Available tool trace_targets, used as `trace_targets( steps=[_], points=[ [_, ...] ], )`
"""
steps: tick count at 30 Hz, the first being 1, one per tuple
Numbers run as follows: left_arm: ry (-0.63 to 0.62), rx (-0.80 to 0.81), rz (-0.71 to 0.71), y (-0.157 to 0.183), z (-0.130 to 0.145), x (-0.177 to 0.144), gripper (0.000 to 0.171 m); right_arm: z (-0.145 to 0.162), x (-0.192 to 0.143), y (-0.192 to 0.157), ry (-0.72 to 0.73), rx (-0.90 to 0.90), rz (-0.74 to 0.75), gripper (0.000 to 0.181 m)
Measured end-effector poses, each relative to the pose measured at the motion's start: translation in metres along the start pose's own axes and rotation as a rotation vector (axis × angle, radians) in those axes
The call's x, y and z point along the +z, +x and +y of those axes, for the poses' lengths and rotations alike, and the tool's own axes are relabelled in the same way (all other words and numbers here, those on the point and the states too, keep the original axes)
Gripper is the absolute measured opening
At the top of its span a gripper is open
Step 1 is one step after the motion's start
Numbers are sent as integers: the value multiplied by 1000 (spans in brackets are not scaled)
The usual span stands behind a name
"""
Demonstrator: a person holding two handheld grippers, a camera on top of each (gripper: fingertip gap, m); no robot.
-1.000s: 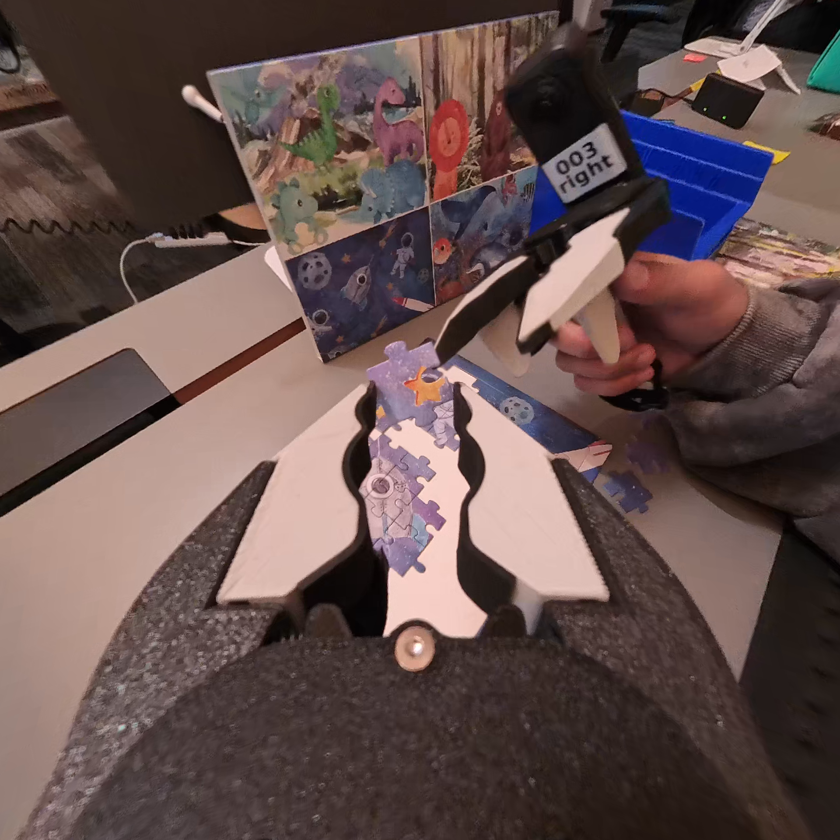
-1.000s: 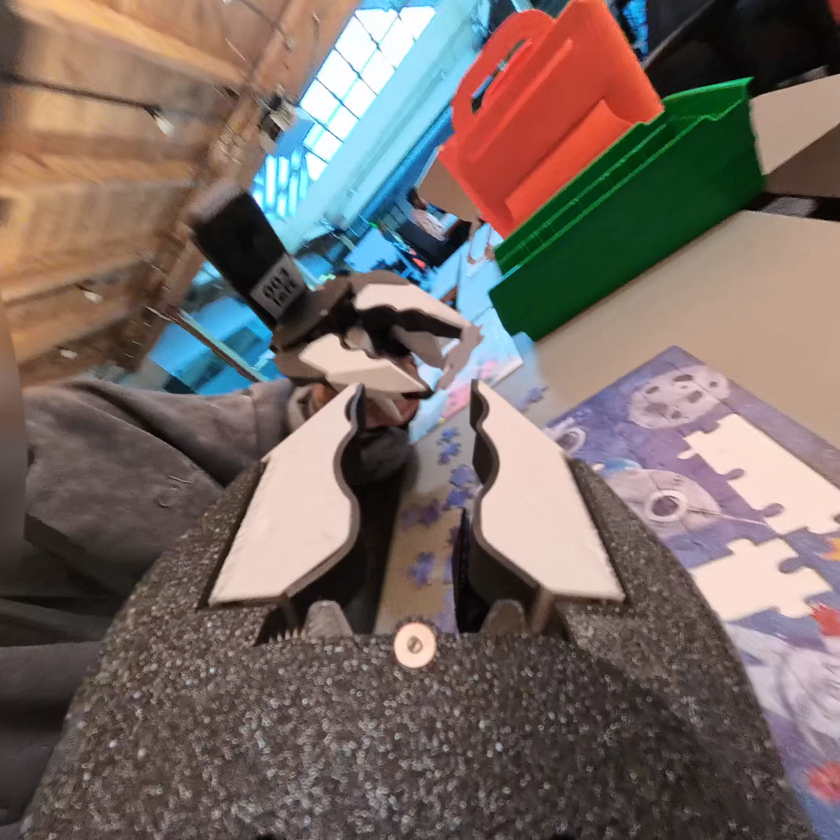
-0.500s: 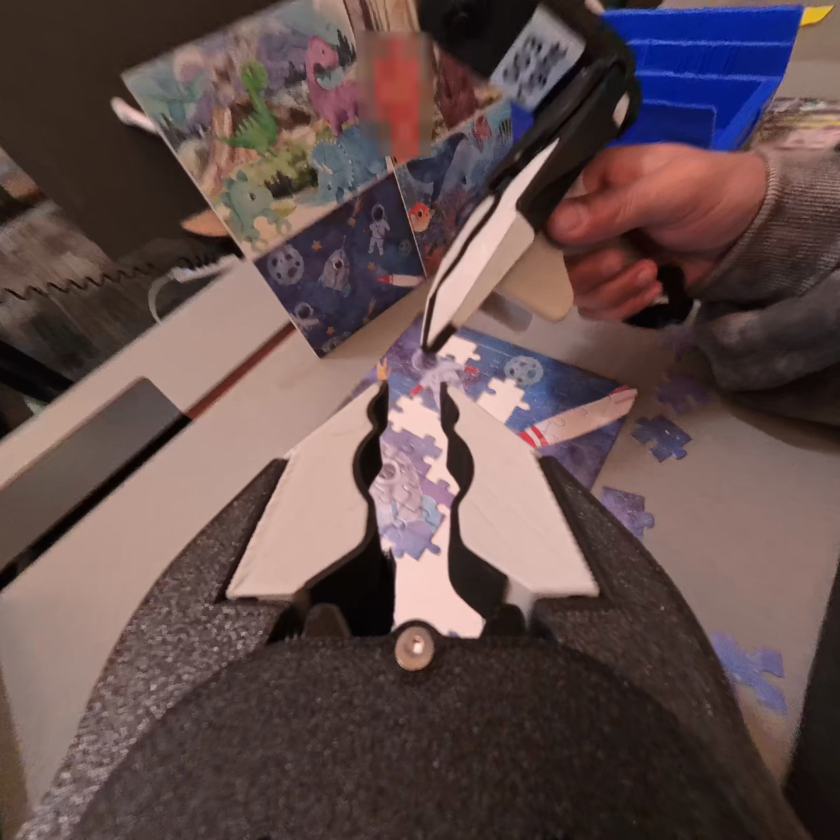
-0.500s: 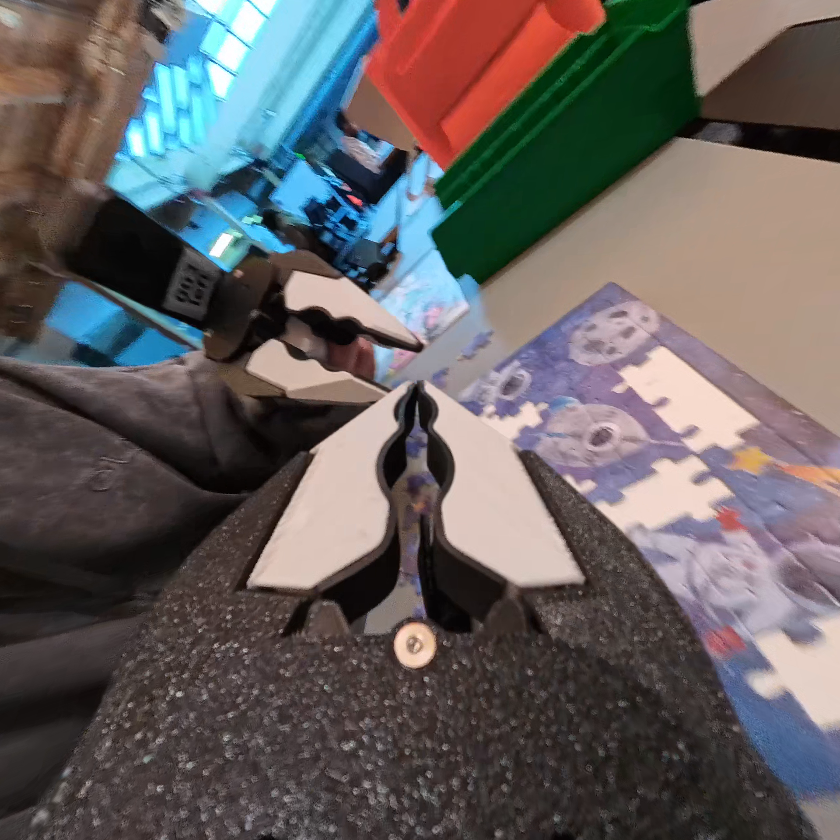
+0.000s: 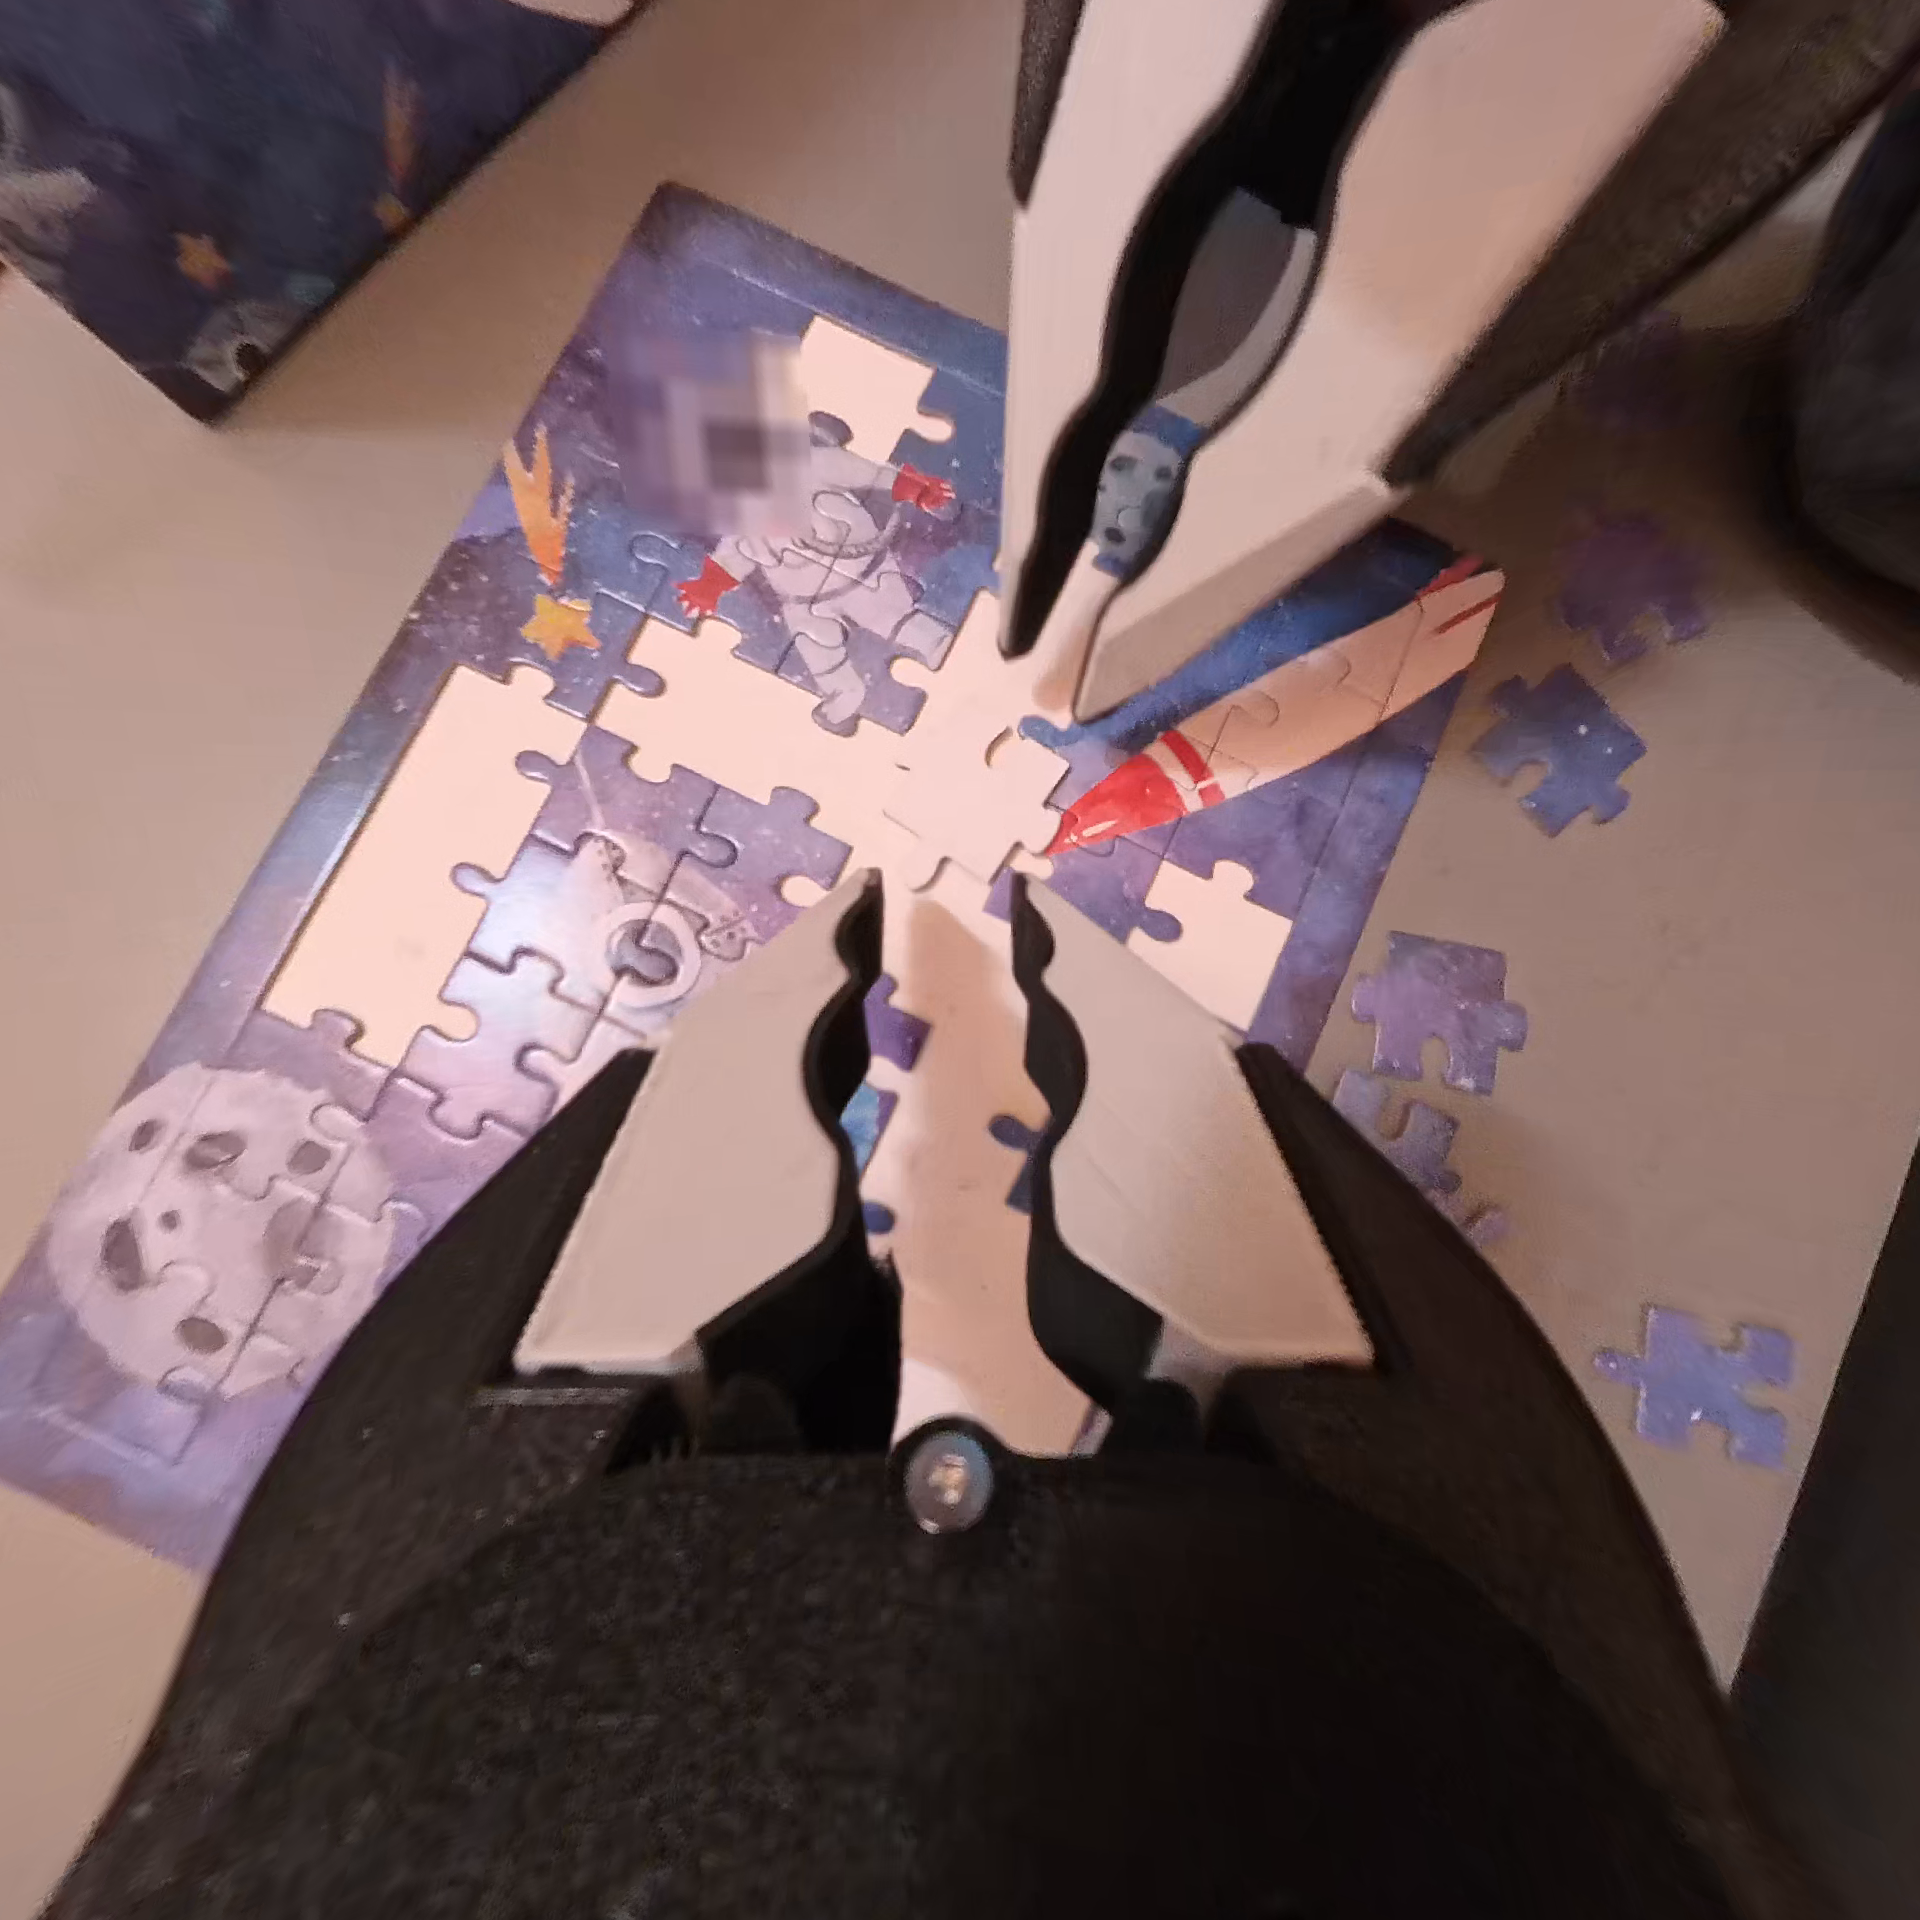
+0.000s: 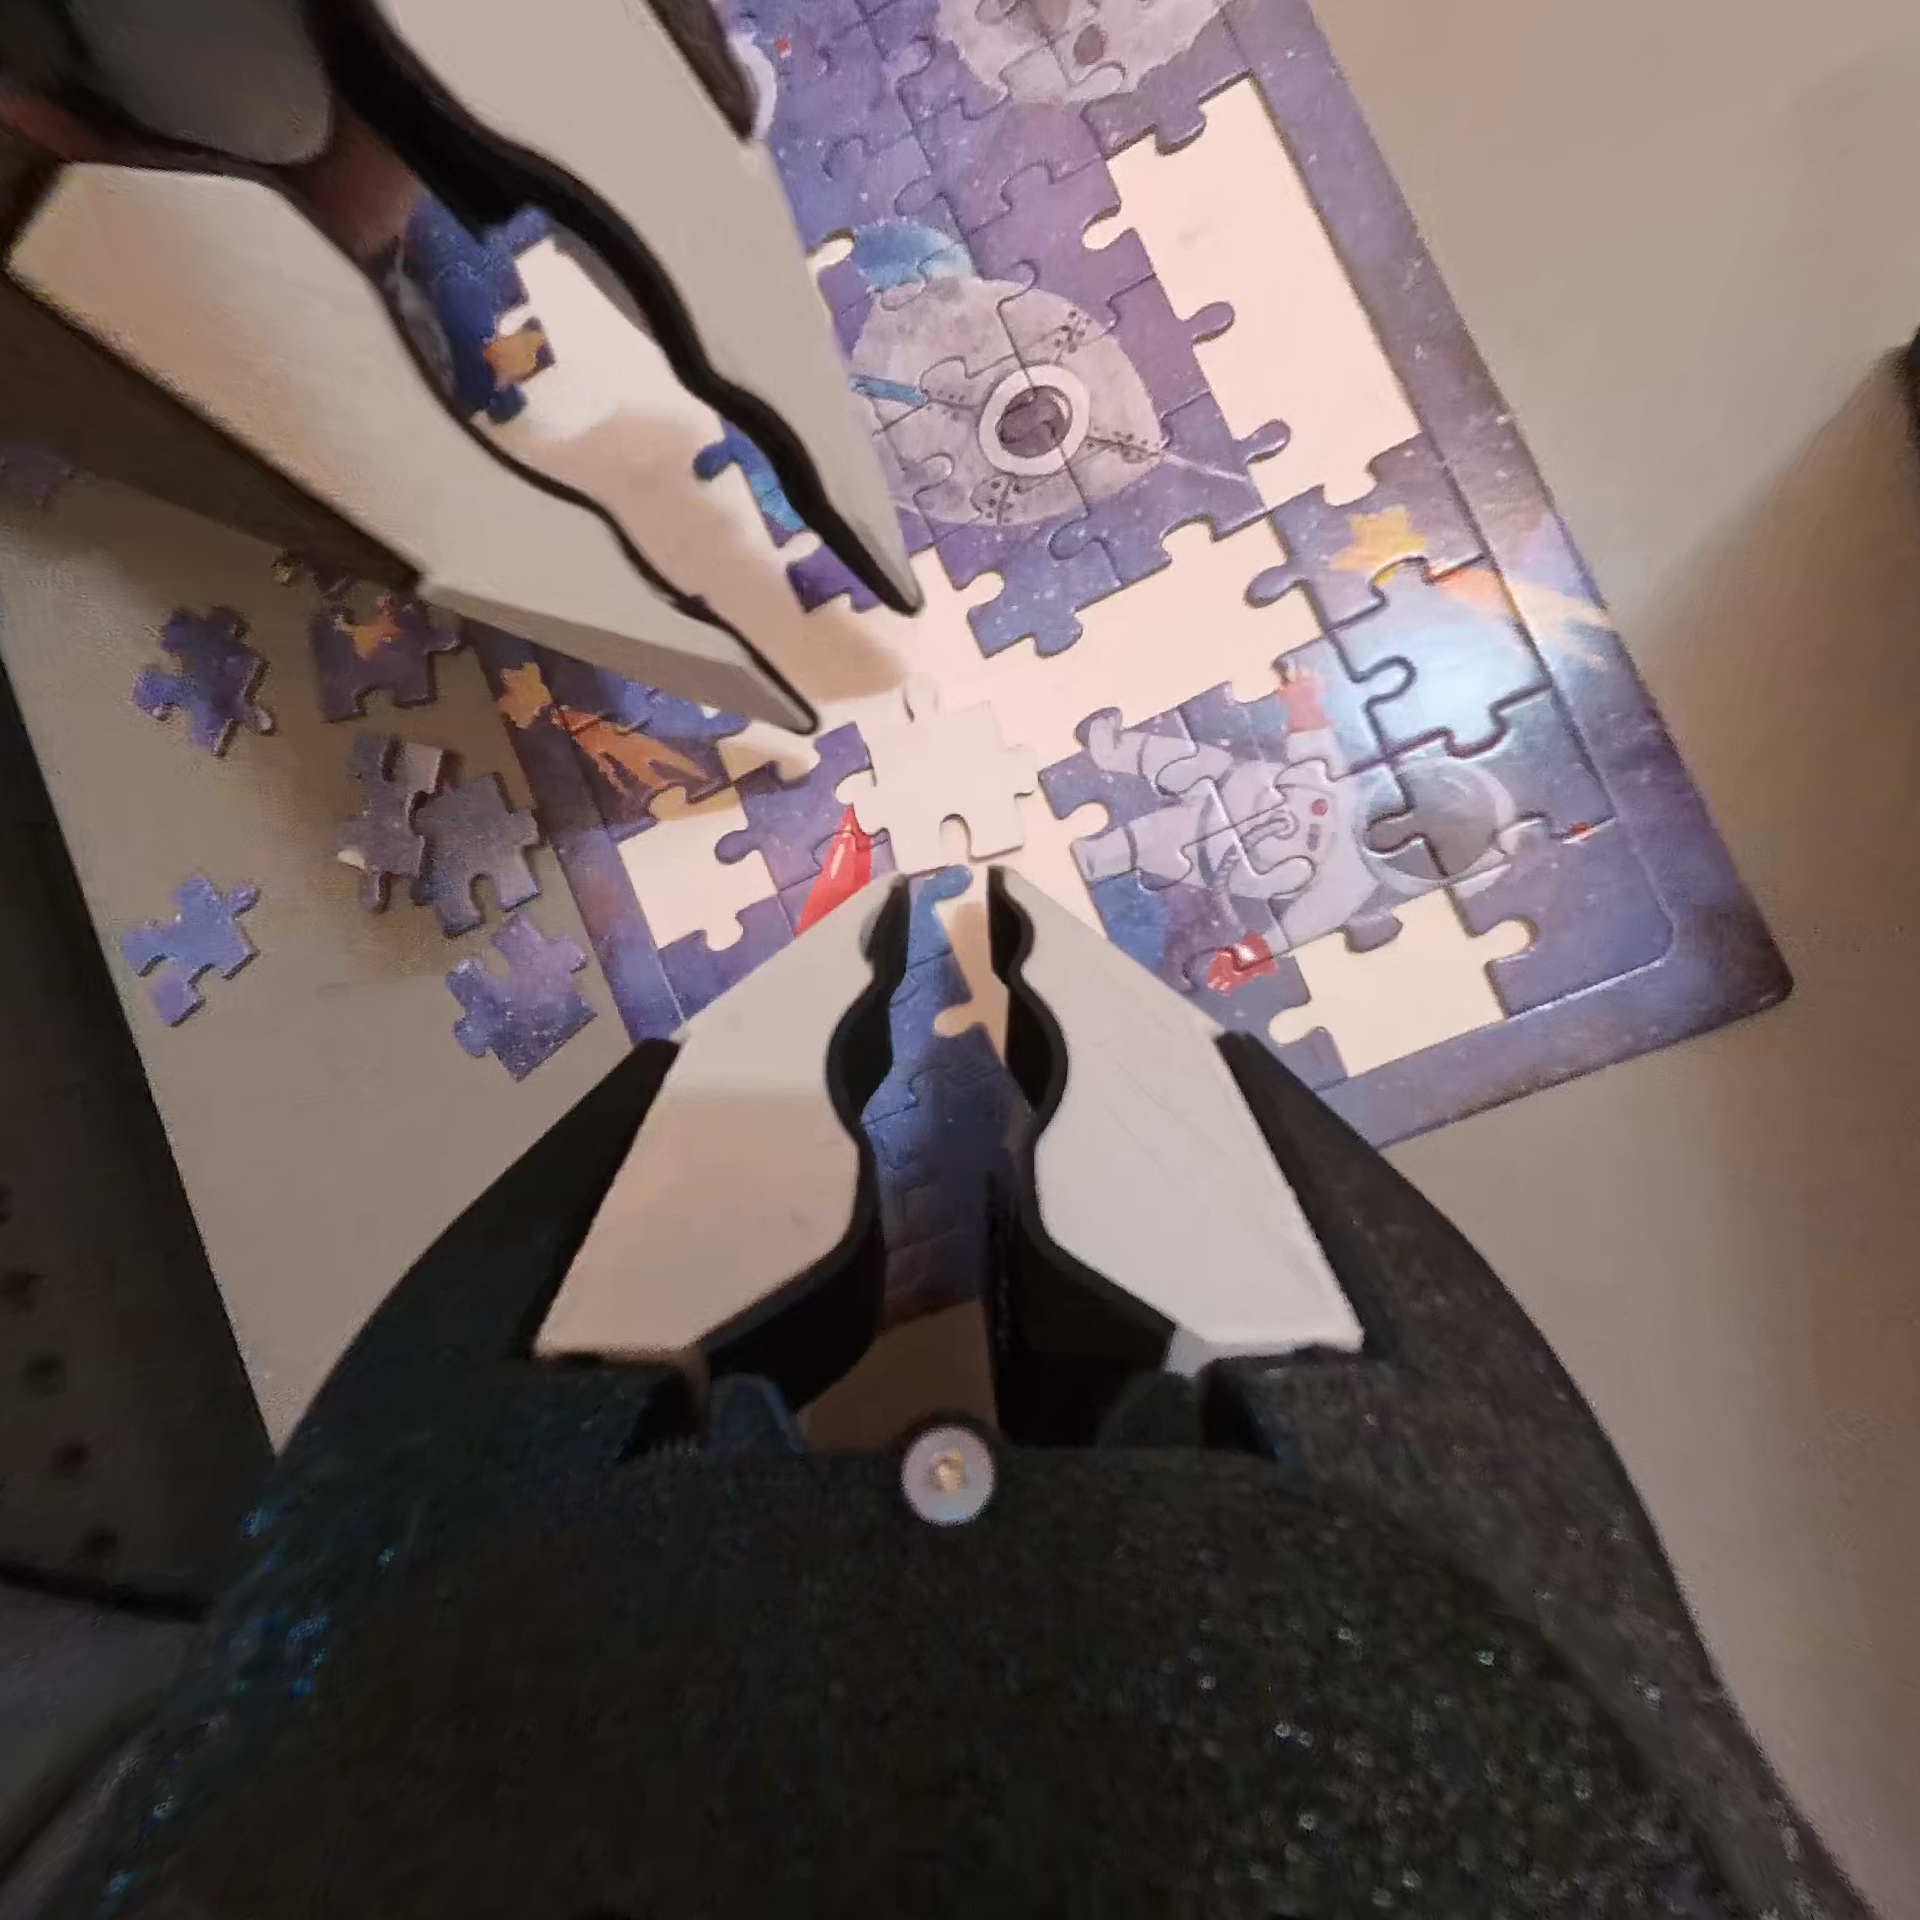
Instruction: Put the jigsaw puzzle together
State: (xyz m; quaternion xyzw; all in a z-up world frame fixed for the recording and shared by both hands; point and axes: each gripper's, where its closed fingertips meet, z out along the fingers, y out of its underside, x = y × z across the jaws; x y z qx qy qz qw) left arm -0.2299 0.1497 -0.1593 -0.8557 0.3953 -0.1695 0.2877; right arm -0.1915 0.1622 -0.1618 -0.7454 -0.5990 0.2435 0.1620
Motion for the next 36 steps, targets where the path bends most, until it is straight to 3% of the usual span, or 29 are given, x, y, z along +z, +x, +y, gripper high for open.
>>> trace_targets(
  steps=[4, 15, 19, 22, 27, 31, 36],
  points=[
    [5, -47, 41, 2, 2, 9, 20, 9, 11, 4, -52, 41, -8, 15],
    [24, -62, 59, 6, 4, 10, 21, 0, 15, -5, -4, 47, -70, 27],
    [36, -68, 54, 2, 5, 7, 27, -21, 7, -8, 108, 52, -100, 33],
    [39, -81, 65, 0, 7, 7, 29, -43, -4, -25, 233, 55, -218, 30],
    [48, -47, 18, -6, 8, 7, 30, -56, 3, -42, 272, 63, -340, 27],
    [97, -79, 38, -9, 2, -2, 20, -63, -13, -35, 338, 95, -341, 32],
    [131, -150, 97, -13, 1, -10, 20, -44, -27, 1, 319, 131, -159, 32]
  ],
)
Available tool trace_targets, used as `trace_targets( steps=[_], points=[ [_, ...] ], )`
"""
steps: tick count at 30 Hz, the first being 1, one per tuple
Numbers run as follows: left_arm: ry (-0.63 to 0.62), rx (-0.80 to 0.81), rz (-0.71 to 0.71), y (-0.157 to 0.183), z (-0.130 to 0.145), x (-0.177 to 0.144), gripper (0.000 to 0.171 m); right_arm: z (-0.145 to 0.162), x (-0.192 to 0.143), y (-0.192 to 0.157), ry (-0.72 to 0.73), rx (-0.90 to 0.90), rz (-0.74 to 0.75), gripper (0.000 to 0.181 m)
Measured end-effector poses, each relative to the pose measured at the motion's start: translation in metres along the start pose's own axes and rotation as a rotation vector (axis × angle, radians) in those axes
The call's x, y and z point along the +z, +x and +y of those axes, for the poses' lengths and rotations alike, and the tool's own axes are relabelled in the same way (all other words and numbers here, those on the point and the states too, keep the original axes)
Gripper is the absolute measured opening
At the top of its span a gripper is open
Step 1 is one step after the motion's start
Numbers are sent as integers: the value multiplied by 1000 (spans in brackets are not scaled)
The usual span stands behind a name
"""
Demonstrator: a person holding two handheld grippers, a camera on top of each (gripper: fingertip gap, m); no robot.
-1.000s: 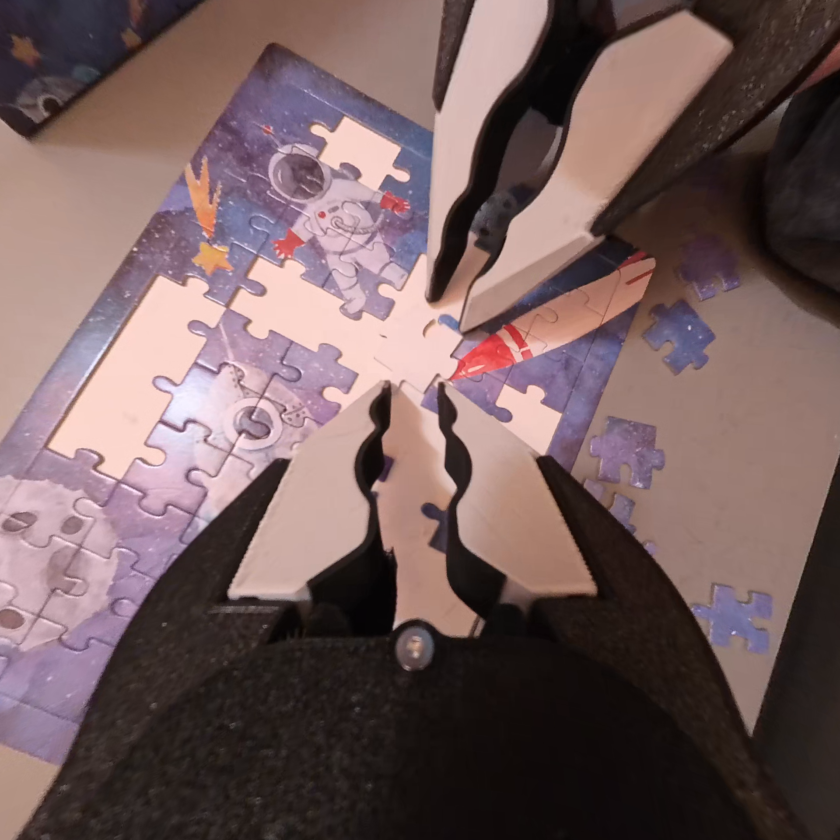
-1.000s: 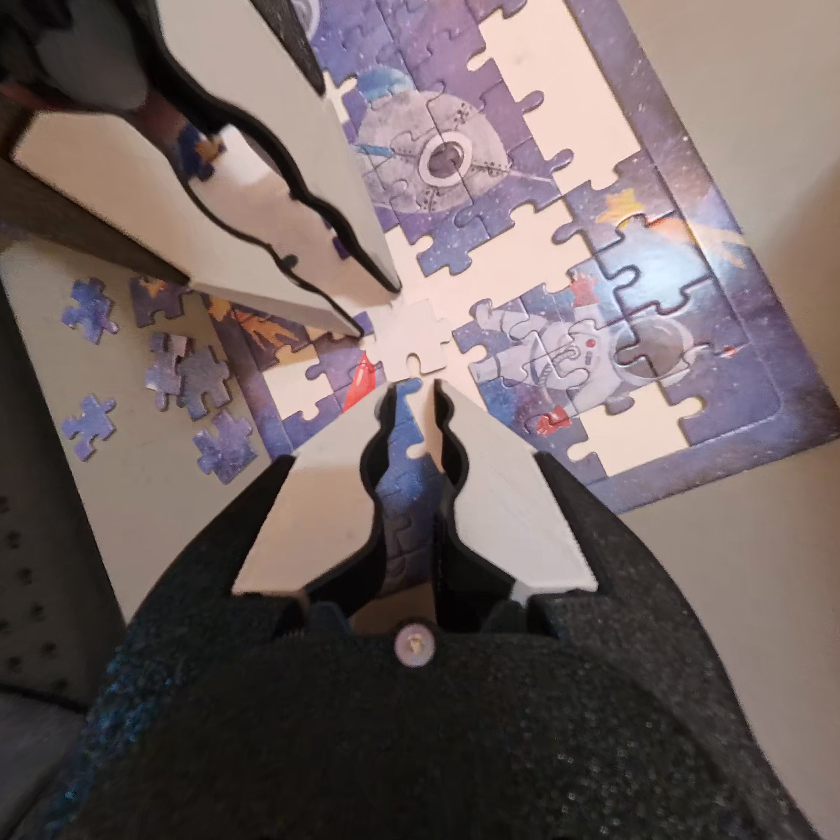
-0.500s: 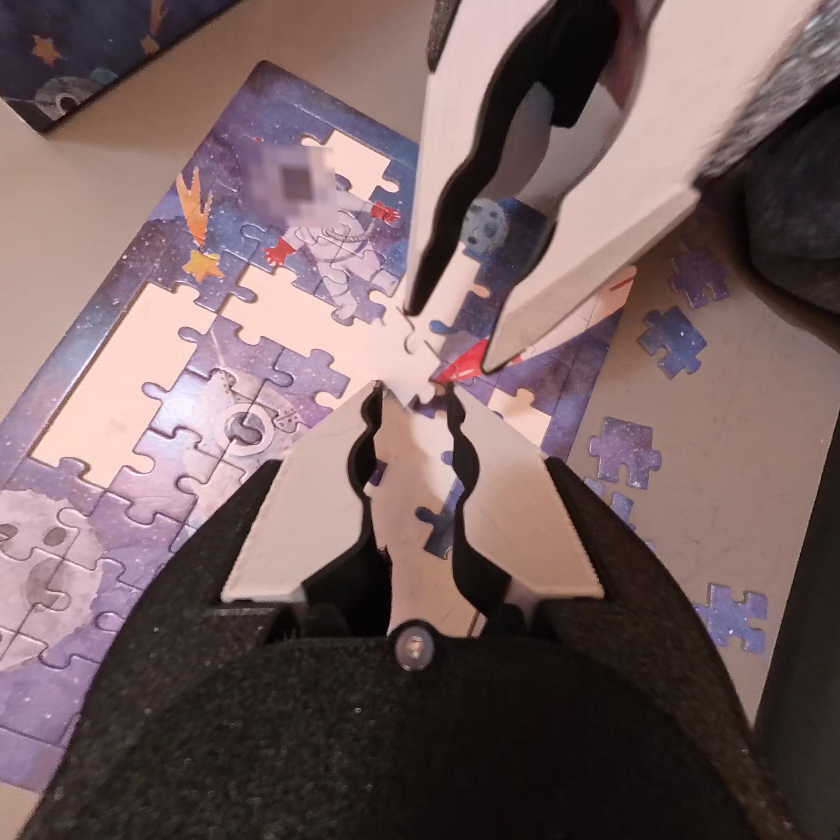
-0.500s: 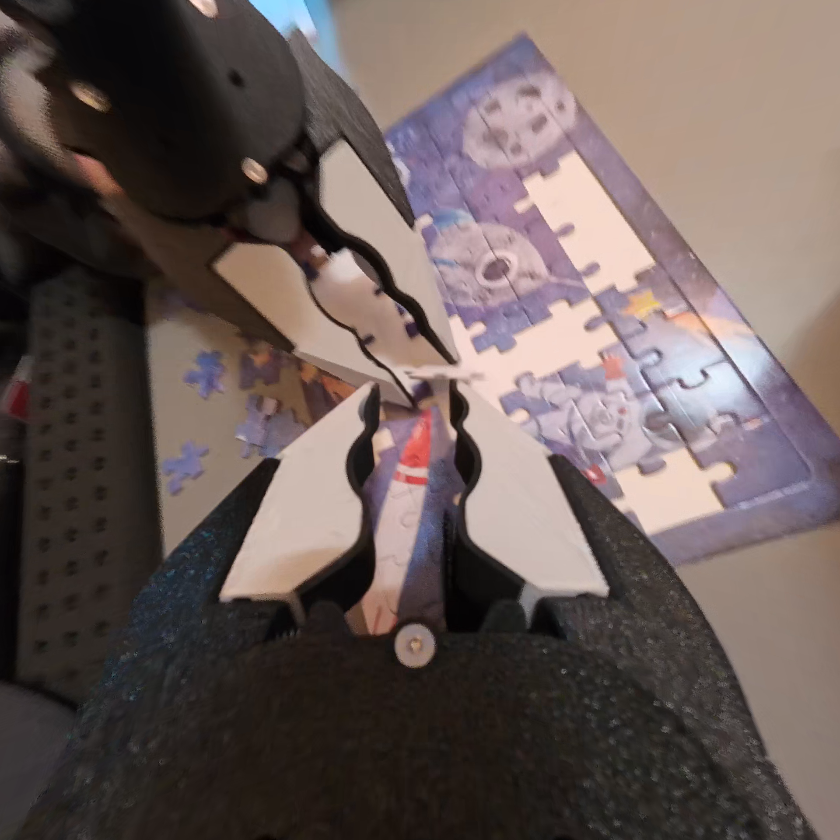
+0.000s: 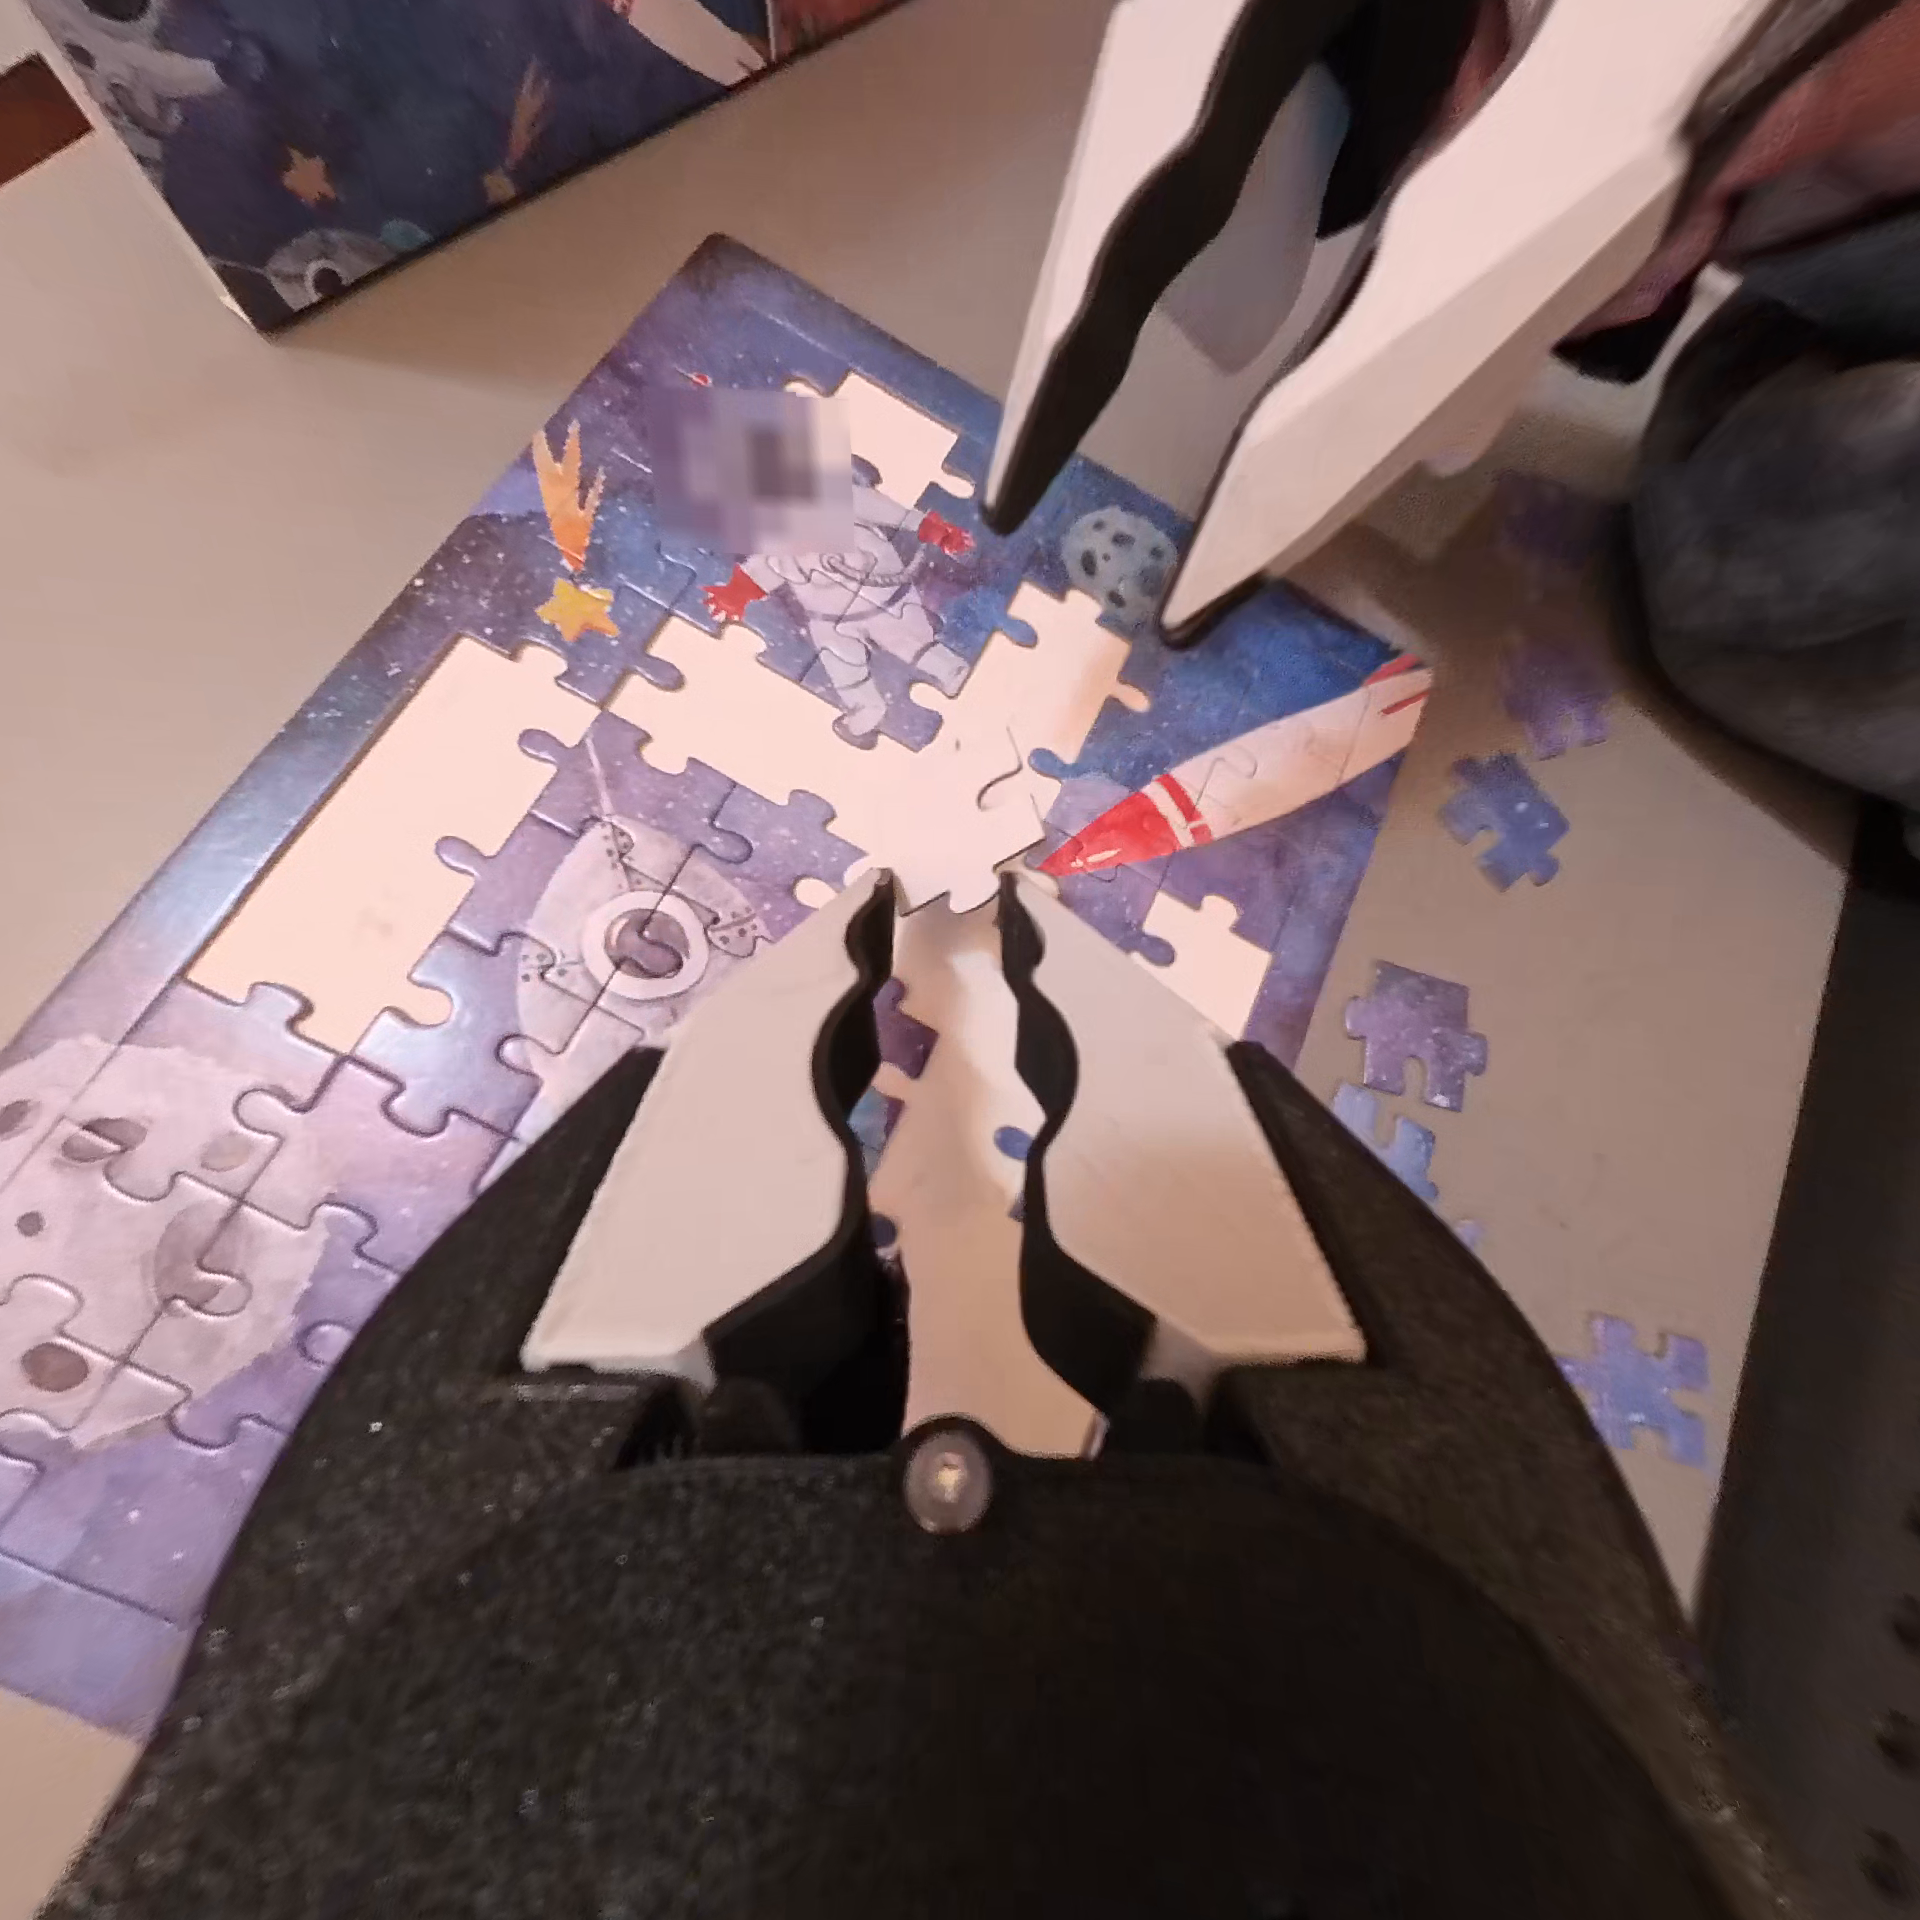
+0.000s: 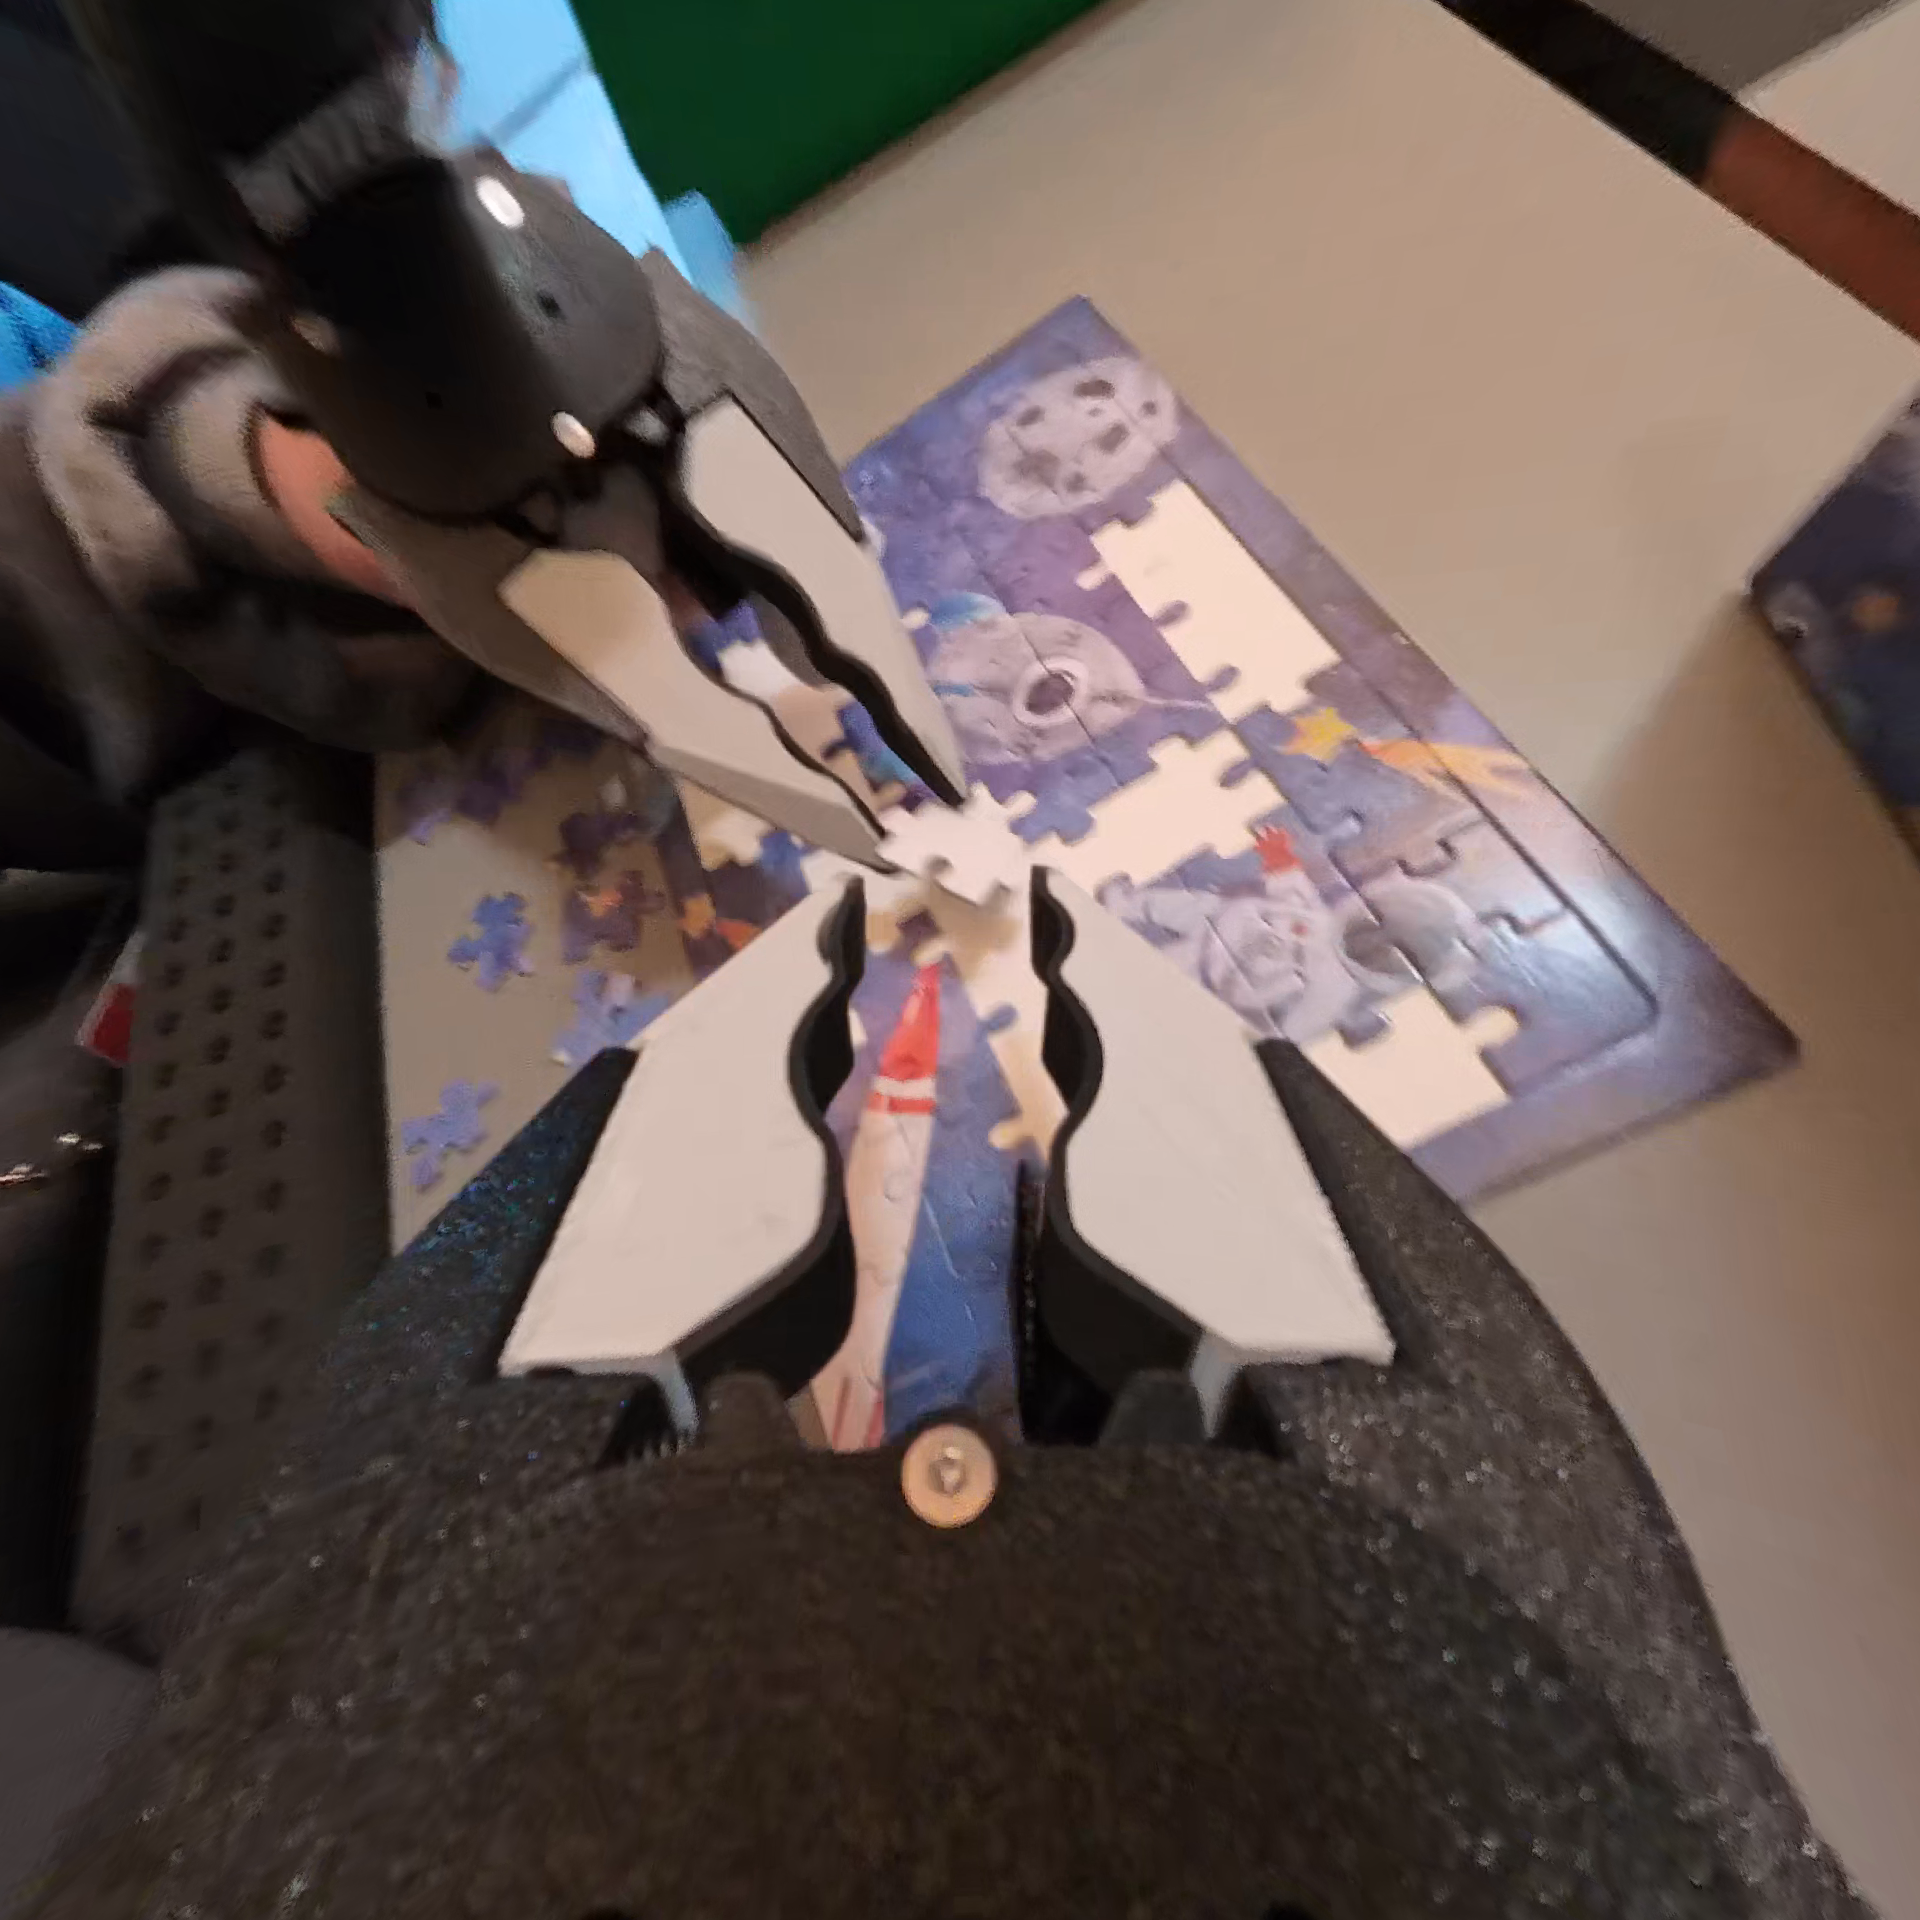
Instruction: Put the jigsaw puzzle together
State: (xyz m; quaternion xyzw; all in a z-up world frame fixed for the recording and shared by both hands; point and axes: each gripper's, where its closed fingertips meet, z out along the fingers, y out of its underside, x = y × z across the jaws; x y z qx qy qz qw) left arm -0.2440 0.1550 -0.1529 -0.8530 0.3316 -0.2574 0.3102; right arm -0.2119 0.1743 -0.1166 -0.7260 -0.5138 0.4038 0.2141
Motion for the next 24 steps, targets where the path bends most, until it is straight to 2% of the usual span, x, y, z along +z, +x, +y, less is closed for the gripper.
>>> trace_targets(
  steps=[2, 5, 7, 9, 10, 12, 16, 19, 21, 24],
  points=[
    [32, -68, 83, 6, -5, -5, 20, 7, -1, 3, -21, -24, 12, 32],
    [82, -168, 223, 15, -13, -19, 20, -3, 2, -5, 27, -96, -6, 32],
    [101, -248, 386, 29, -18, -30, 20, -9, 6, -19, 68, -150, -68, 32],
    [162, -341, 524, 35, -28, -43, 20, -16, 3, -42, 139, -223, -171, 19],
    [180, -379, 586, 38, -32, -48, 20, -20, 1, -48, 174, -249, -187, 18],
    [165, -411, 714, 51, -33, -56, 20, -29, -6, -57, 228, -267, -216, 18],
    [155, -428, 801, 66, -33, -57, 19, -35, -15, -67, 273, -265, -261, 18],
    [160, -477, 854, 69, -36, -57, 19, -33, -18, -72, 271, -258, -305, 10],
    [161, -507, 873, 69, -36, -57, 19, -32, -20, -75, 264, -256, -324, 0],
    [164, -518, 869, 66, -35, -57, 19, -32, -19, -69, 243, -215, -309, 0]
  ],
)
